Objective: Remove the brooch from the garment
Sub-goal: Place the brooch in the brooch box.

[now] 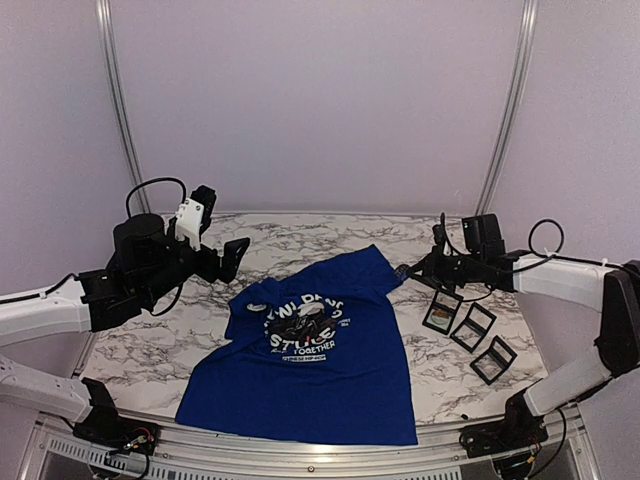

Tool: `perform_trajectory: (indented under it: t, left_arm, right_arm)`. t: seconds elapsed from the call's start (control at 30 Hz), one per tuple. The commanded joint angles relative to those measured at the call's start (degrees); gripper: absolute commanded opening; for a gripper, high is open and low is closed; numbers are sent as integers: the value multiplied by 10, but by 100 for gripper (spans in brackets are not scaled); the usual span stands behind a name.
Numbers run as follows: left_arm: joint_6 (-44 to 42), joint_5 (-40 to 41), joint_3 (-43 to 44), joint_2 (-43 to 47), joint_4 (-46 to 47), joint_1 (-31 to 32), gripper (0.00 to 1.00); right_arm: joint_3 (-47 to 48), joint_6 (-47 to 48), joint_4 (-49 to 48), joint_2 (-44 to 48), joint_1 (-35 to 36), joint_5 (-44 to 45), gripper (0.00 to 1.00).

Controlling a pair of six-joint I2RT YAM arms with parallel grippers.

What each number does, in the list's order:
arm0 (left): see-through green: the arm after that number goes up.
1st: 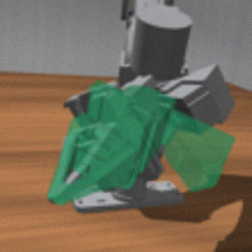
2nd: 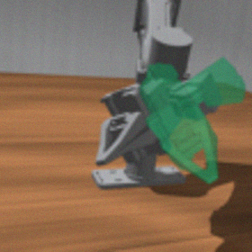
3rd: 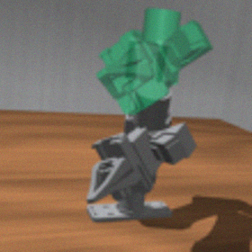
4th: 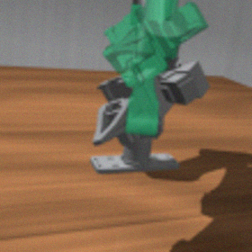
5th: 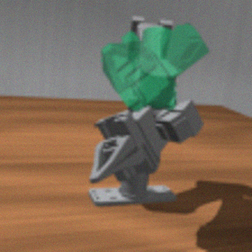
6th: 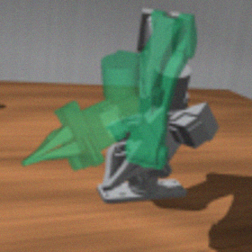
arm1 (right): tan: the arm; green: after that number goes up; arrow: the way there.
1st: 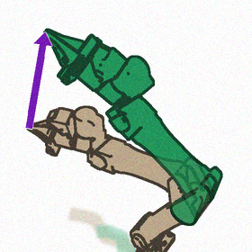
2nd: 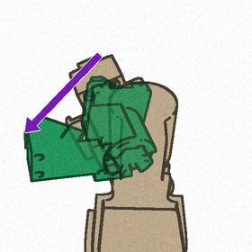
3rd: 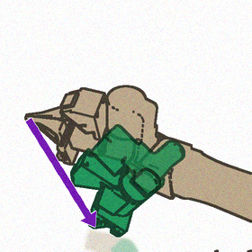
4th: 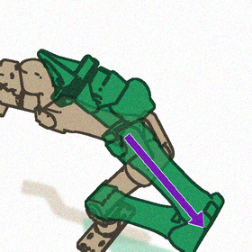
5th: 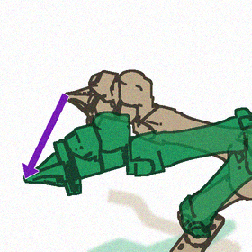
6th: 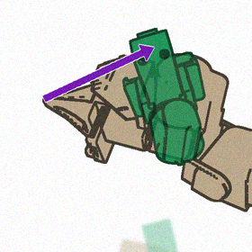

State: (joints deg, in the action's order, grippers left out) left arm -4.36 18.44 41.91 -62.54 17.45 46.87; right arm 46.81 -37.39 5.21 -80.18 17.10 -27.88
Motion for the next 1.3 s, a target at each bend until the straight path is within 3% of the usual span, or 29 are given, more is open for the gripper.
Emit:
perform_trajectory:
  t: [0.0,0.4,0.73,1.27]
  left_arm:
    - [26,-36,-15,4,-11,-21,99]
    - [39,-66,-23,17,-2,-38,99]
    - [68,-90,-19,11,3,-42,99]
    - [86,-132,-4,-7,11,-47,99]
  right_arm:
    - [-16,12,29,27,-12,40,0]
    - [-49,-14,60,47,-15,106,0]
    - [-83,-33,165,142,-77,134,0]
    - [-83,-103,325,191,-85,183,0]
